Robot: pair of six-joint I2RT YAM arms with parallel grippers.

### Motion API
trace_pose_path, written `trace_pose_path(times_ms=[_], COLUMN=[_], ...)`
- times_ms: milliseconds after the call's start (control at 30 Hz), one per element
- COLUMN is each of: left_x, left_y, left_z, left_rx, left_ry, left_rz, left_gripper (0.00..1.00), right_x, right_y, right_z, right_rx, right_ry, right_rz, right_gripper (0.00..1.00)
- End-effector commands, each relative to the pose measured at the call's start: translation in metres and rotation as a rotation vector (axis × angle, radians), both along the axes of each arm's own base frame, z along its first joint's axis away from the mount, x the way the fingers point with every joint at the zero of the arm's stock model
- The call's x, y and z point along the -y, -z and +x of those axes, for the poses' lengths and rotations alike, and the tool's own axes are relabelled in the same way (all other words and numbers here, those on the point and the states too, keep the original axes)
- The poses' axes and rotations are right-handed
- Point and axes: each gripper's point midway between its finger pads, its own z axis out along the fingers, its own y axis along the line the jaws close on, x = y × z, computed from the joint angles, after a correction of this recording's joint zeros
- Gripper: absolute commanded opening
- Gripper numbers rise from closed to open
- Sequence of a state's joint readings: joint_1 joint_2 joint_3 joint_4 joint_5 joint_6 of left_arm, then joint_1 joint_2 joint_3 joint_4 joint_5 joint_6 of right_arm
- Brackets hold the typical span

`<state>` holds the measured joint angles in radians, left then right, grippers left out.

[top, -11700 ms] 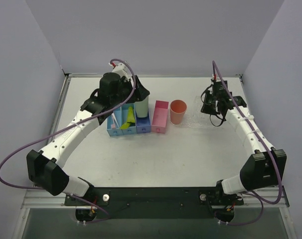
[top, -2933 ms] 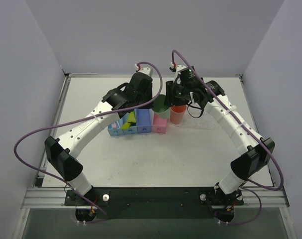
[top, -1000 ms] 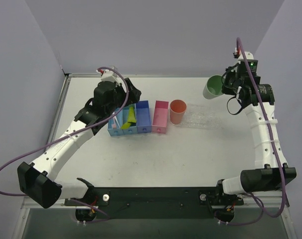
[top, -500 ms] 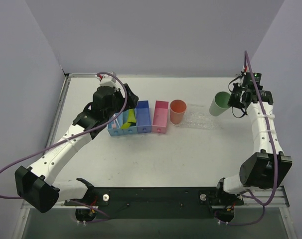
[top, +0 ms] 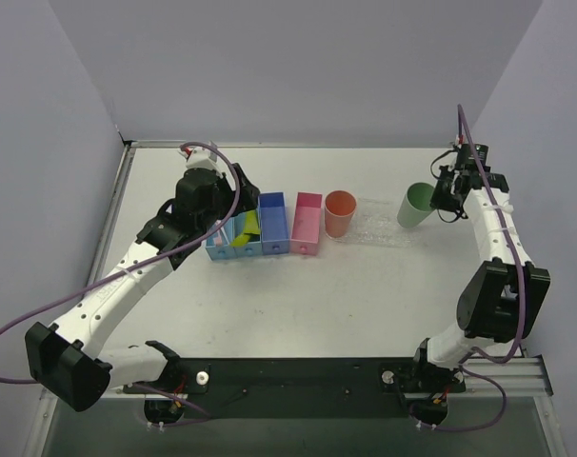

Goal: Prepare toiletry sets of a toothbrush and toothpaste on the tray

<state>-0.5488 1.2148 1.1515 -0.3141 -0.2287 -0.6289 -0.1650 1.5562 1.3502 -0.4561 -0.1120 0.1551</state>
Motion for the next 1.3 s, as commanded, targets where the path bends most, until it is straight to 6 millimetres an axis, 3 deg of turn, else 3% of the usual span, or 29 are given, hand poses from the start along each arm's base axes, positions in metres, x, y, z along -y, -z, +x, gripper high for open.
trace_pose_path(times_ms=[0,267,500,1267], left_x=[-0.006,-0.008,-0.001,-0.001], left_y=[-0.013,-0.007,-0.012,-0.011], left_z=[-0.004,-0.002,0.002,0.004], left_rx=[0.016,-0.005,0.011,0.002], left_ry=[-0.028,-0.051,-0.024,-0.026], left_rz=[-0.022,-0.023,-0.016,-0.011], left_gripper=[0.86,0.86,0.86,0.85], right_x=[0.007,0.012,0.013,0.015], right_y=[0.006,0.027,0.042,0.064], right_z=[0.011,0.010,0.008,0.006], right_rx=[0.007,-0.041,-0.071,-0.121], right_ry=[0.013,0.017,0.018,0.016], right_rz=[-0.017,-0.037,-0.036,-0.044], right_gripper=[0.00,0.00,0.00,0.00])
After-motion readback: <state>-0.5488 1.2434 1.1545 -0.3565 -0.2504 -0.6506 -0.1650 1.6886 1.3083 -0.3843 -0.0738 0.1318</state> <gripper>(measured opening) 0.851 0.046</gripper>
